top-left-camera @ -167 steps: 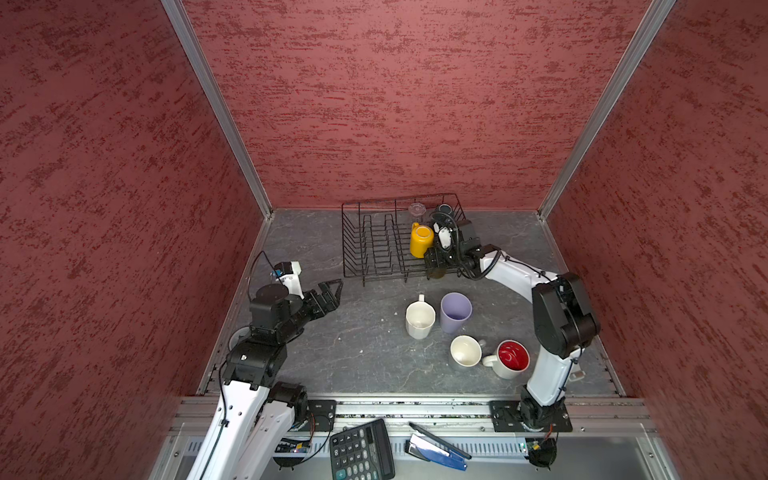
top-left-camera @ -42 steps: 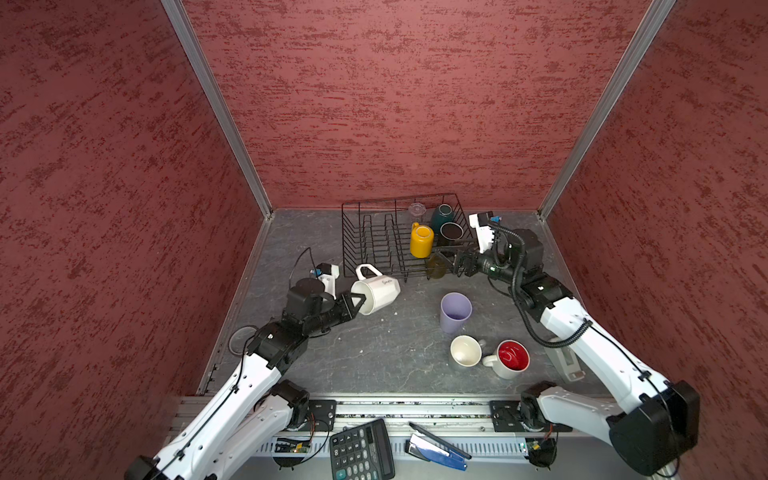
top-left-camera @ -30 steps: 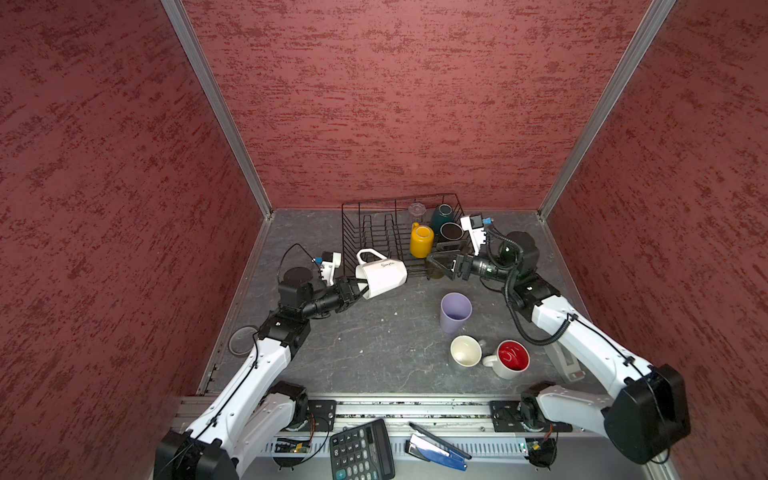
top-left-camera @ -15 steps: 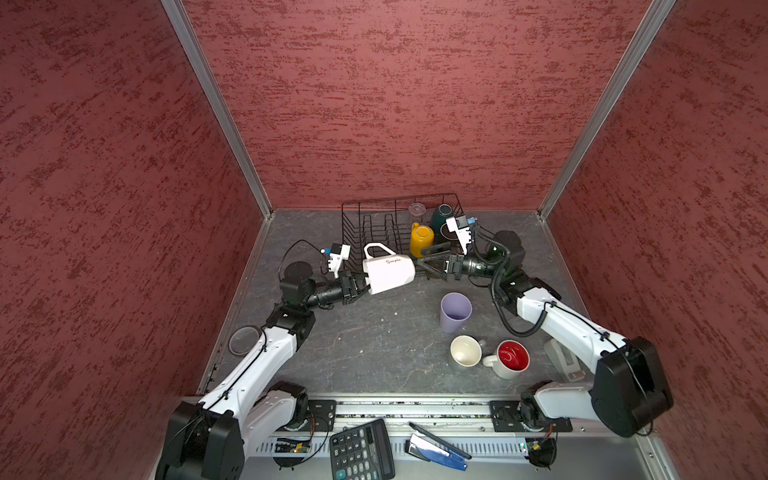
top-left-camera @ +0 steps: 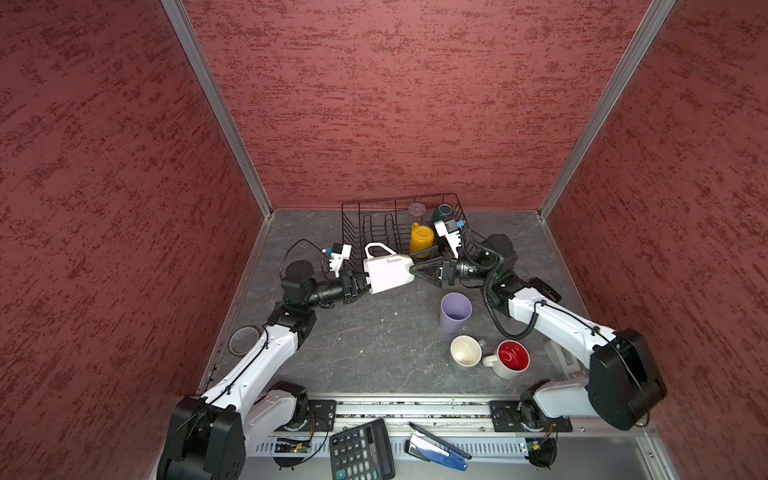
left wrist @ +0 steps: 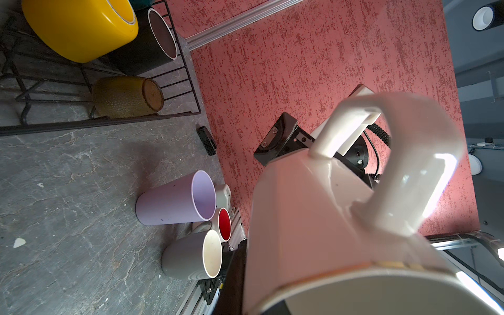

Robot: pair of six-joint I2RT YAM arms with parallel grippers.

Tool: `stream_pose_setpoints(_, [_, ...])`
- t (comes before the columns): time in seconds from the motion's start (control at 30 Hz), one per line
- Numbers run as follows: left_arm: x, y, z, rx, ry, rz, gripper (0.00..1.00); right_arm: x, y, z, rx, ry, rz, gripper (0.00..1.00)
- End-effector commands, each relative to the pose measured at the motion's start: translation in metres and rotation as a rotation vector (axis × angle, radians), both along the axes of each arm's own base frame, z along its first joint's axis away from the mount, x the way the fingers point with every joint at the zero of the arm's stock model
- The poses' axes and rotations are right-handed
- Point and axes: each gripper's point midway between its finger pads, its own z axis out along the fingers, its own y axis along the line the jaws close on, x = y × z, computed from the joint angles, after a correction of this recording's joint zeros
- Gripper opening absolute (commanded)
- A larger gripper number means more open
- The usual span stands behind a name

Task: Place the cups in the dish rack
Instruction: 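Carry the white mug toward the right gripper while right moves to meet it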

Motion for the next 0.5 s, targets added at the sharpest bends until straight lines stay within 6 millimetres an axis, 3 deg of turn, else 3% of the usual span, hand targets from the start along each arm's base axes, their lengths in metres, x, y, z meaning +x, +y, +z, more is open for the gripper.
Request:
stream_pose_setpoints(0.0, [-0.002, 0.0, 0.038, -0.04, -0.14, -0.021, 0.0, -0.002, 0.009, 0.009, 0.007, -0.033, 0.011, 0.99])
stream_pose_setpoints(0.4, [0.001, 0.0, 0.033, -0.038, -0.119, -0.014, 0.0, -0.012, 0.031, 0.007, 0.003, -0.022, 0.058, 0.98])
stream_pose_setpoints(0.47, [0.001, 0.0, 0.033, -0.038, -0.118, -0.015, 0.0, -0.009, 0.037, -0.002, -0.007, -0.006, 0.064, 0.97])
